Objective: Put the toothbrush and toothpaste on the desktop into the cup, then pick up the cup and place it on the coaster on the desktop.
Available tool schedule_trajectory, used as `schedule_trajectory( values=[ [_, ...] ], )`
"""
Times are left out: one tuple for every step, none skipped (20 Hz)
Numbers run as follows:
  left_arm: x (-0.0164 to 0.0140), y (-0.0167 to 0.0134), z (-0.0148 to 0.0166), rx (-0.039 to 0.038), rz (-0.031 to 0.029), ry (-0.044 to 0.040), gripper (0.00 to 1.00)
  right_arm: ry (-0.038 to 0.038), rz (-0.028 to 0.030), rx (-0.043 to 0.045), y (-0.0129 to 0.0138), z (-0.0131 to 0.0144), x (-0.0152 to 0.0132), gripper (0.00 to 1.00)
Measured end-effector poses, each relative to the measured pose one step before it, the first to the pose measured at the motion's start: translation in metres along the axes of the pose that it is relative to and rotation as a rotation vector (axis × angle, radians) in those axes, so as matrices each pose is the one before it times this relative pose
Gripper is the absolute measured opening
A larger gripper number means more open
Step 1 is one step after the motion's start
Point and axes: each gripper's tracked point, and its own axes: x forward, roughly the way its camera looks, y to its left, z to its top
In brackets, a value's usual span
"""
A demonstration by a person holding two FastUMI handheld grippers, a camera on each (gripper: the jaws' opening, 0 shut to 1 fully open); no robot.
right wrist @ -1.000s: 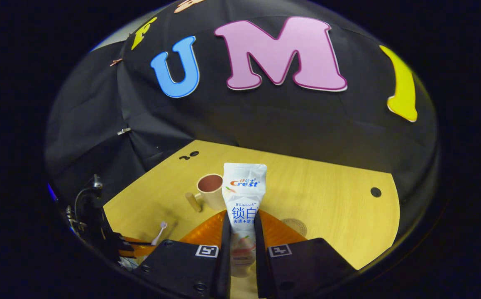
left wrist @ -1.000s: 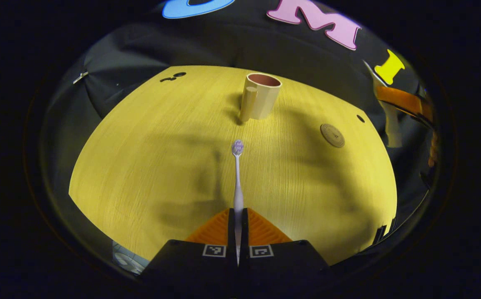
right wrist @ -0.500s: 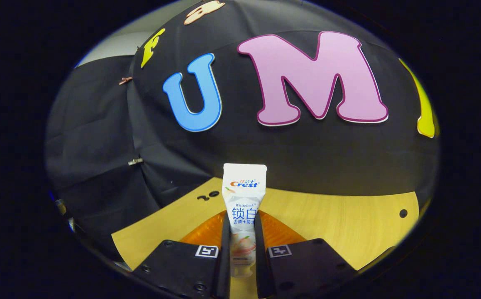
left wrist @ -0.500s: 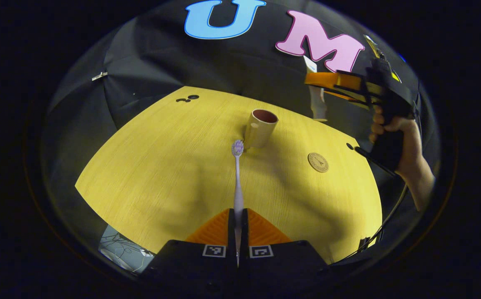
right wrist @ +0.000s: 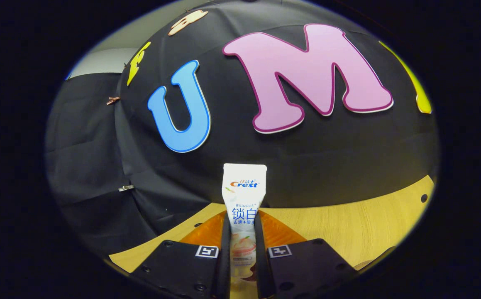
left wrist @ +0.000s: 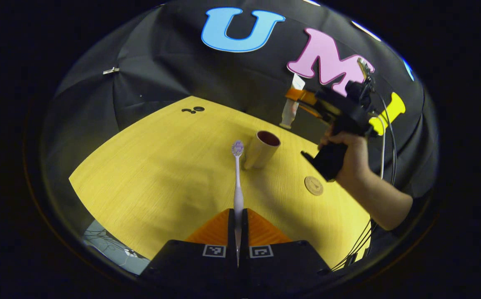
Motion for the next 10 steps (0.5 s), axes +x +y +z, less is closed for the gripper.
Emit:
schedule_trajectory(
  values=[
    [0.00019,0.00325,0.00514,-0.00398,0.00487,-0.02021,0.06,-0.00055,0.00204,-0.01012,0.00138,-0.00723,0.00394,0.28],
    [0.00058,0.00328,0.00562,-0.00109,0.00586,-0.02511,0.06,0.00001,0.00275,-0.01382,0.00152,-0.00698,0.00407,0.28],
    [-0.00042,0.00430,0.00758,0.00439,0.01352,-0.03824,0.06,-0.00007,0.00303,-0.01746,0.00074,-0.00760,0.00431,0.28],
    [-0.00018,0.00426,0.00725,0.01022,0.00854,-0.03442,0.06,0.00960,0.00271,-0.01723,0.00055,-0.00705,0.00340,0.29],
    [-0.00035,0.00347,0.00585,0.01436,0.00795,-0.02723,0.06,-0.00140,0.00093,-0.01488,0.00026,-0.00548,0.00085,0.28],
    [-0.00032,0.00280,0.00388,0.01507,0.00303,-0.01884,0.06,-0.00481,-0.00764,-0.01230,-0.00202,-0.00347,0.00128,0.28],
    [-0.00098,0.00113,0.00387,0.01301,-0.00369,-0.01316,0.06,0.00181,-0.00682,-0.00264,-0.00344,-0.00528,0.00191,0.28],
    [-0.00043,0.00115,0.00156,0.01014,-0.00639,-0.00741,0.06,0.00579,-0.00563,0.00321,-0.00271,-0.00668,0.00119,0.28],
    [-0.00144,0.00120,0.00229,0.00572,-0.00186,-0.00611,0.06,0.01066,-0.00764,0.00330,-0.00292,-0.00719,0.00136,0.28],
    [0.00093,-0.00023,0.00039,0.00064,-0.00104,-0.00715,0.06,0.00949,-0.00447,-0.00024,-0.00196,-0.00647,0.00137,0.28]
  ],
)
